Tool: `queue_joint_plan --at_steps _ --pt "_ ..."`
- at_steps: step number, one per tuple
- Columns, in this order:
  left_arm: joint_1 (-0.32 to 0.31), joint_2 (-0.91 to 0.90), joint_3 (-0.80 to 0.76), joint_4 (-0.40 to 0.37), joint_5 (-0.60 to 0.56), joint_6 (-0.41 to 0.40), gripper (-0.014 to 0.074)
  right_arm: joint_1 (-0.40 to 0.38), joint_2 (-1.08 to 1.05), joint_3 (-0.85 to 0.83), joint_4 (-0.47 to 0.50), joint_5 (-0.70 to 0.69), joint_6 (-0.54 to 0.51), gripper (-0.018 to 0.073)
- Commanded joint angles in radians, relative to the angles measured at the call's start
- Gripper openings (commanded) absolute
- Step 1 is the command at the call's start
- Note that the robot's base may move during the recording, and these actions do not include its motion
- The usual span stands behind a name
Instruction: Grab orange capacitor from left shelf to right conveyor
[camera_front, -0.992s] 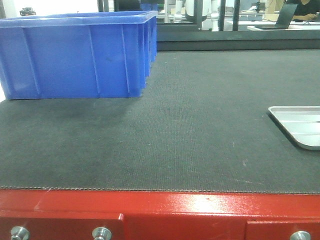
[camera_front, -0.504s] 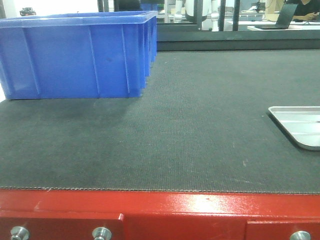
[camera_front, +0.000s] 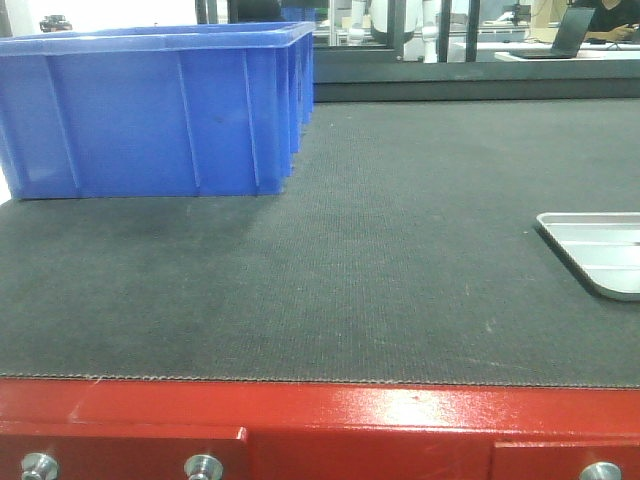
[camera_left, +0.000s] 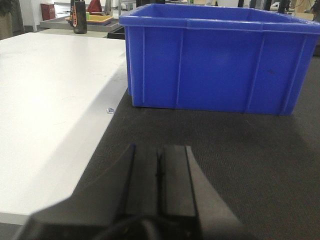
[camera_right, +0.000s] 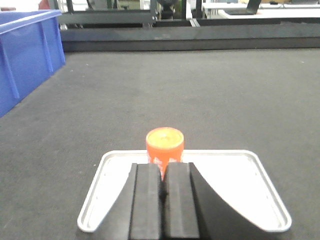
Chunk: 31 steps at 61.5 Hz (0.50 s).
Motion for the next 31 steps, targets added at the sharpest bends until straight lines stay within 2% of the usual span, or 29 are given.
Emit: queue_joint_plan --at_steps 1,8,11,18,31 --pt "0.000 -0.012 -0.005 -0.002 -0.088 -0.001 -0.0127 0.001 -0.078 0.027 0.035 -0.101 -0.047 0.0057" --pt "0.000 -0.012 -0.005 -0.002 -0.088 -0.001 -0.0127 0.000 -0.192 0.081 0.050 -0.100 -0.078 0.0057" --pt "0.000 -0.012 -0.005 -0.002 -0.088 -0.001 -0.0127 0.001 -0.183 0.100 0.050 -0.125 -0.078 0.0057" --pt "0.000 -0.012 -0.005 -0.002 -0.088 -0.001 -0.0127 0.001 -0.180 0.099 0.050 -0.073 -0.078 0.0057" --pt "0.000 -0.012 -0.005 -0.002 -0.088 -0.001 -0.0127 0.001 -0.182 0.099 0.050 -0.066 -0.078 0.0057"
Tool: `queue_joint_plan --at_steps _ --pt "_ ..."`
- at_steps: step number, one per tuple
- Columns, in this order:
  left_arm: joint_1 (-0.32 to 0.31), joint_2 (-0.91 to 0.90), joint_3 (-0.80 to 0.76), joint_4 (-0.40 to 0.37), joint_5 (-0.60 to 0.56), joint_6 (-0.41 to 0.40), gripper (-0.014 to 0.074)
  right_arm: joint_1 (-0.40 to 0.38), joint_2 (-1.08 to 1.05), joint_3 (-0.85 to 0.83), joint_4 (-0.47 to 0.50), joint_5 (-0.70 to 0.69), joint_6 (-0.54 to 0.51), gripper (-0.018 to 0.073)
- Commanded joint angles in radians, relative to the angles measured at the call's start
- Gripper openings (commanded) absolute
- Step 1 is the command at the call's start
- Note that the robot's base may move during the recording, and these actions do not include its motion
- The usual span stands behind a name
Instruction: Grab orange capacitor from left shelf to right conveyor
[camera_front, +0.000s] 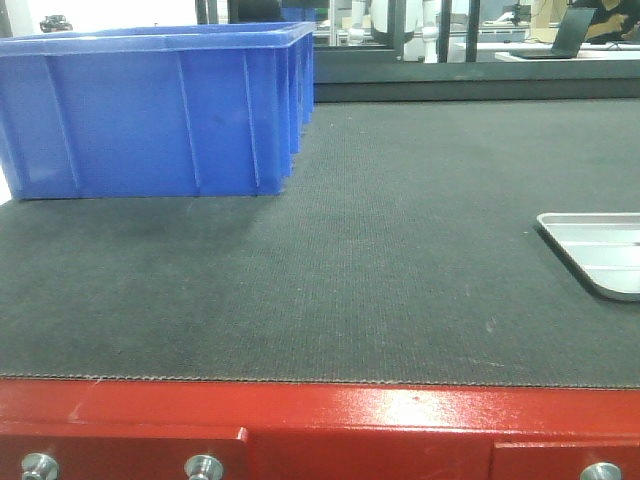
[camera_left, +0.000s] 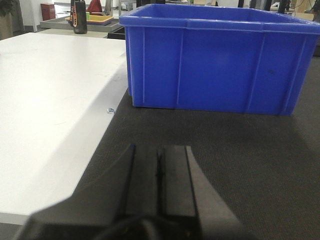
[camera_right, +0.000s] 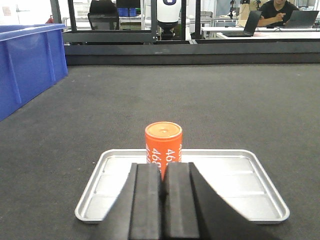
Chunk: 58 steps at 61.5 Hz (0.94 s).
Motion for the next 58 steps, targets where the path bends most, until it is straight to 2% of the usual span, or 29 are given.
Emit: queue_joint_plan --at_steps 1,58 --pt "0.000 -0.012 -0.005 -0.002 -0.088 -0.001 -0.0127 0.001 -0.009 -0.003 0.001 -0.077 -0.011 0.0057" --pt "0.000 -0.012 -0.005 -0.002 -0.088 -0.001 -0.0127 0.001 -0.009 -0.003 0.001 -0.077 -0.011 0.0057"
